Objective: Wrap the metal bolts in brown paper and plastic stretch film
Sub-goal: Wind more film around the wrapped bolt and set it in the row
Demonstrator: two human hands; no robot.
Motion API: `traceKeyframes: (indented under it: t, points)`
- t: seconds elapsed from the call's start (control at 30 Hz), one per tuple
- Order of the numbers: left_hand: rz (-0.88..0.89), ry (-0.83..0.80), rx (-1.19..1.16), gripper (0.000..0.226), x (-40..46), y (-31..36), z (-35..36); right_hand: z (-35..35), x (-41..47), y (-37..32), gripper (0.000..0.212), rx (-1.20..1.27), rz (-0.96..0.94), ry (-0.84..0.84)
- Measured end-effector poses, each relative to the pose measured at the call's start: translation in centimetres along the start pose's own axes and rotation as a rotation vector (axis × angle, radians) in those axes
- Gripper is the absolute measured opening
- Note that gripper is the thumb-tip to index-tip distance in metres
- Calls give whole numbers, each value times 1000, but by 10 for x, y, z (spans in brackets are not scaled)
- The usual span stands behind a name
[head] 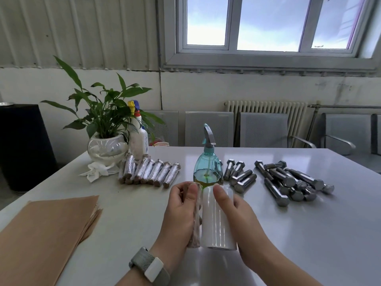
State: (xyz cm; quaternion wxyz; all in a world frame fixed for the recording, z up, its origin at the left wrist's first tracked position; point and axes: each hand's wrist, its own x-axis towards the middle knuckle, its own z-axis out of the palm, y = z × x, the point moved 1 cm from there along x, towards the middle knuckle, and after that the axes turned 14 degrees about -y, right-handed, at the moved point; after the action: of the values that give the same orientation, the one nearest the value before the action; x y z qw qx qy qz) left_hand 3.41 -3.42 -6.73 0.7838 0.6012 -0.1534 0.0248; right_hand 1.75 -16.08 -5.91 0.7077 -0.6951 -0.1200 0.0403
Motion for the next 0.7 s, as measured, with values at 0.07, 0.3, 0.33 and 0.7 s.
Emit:
traceKeyframes:
  t: [0.07, 0.3, 0.33, 0.7]
  points:
    - [31, -2, 3, 37, -2, 0, 1, 4, -3, 0, 66, -136, -78, 85]
    - [-126, -169, -540, 51, -11, 1, 6, 11, -6, -4, 54, -250, -126, 149]
    - [-149, -171, -584, 56, -10, 0, 5, 11, -5, -4, 48, -279, -106, 155]
    - [-193, -59, -265, 50, 3, -11, -1, 1, 0, 1, 54, 376, 277, -215]
